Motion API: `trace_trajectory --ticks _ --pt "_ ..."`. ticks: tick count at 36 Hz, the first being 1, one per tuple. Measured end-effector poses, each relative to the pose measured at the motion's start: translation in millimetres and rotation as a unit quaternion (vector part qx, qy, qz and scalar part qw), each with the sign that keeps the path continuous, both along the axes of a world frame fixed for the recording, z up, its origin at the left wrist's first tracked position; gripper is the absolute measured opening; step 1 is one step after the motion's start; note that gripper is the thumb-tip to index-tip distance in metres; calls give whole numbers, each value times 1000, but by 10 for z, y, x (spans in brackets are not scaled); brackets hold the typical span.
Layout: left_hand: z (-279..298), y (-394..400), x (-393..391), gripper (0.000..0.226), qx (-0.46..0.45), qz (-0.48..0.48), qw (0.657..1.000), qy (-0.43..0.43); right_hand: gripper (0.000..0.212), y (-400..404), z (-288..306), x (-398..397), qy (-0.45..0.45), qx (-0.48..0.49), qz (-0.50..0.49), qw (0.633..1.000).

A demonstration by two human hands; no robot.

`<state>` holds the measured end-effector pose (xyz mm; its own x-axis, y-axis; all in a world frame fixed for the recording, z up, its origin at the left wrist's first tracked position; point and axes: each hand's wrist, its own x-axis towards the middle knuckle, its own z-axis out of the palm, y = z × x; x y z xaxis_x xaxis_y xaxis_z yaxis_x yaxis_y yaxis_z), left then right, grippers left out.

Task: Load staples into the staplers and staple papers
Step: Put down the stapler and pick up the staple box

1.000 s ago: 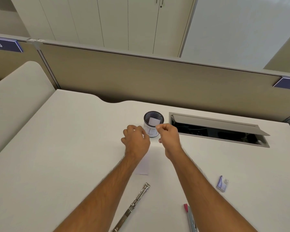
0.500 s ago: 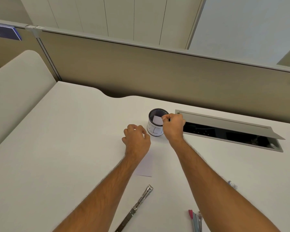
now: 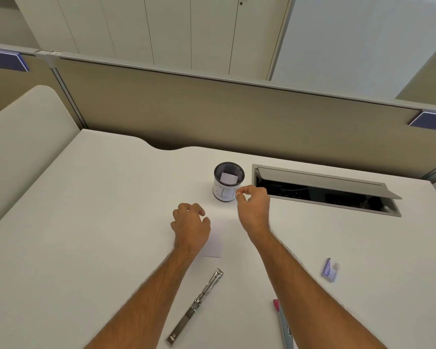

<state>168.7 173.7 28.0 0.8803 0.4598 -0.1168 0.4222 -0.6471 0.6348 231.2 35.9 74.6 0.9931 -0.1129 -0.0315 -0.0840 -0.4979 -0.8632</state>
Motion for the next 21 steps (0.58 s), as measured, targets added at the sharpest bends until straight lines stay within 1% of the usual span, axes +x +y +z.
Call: trace_trajectory --ticks 6,13,18,21 --pt "-37 -156 -263 10 2 -16 1000 6 12 -176 -87 -393 10 -6 1 1000" --pt "48 -537 -488 11 6 -65 998 -7 12 -535 -173 -703 47 -22 -36 998" --pt "63 -866 -611 13 10 -100 995 -18 13 -958 -263 -896 61 -29 -56 996" --pt "64 -1097 -672 13 -2 -122 992 -24 10 -1277 -342 -987 72 -36 -71 994"
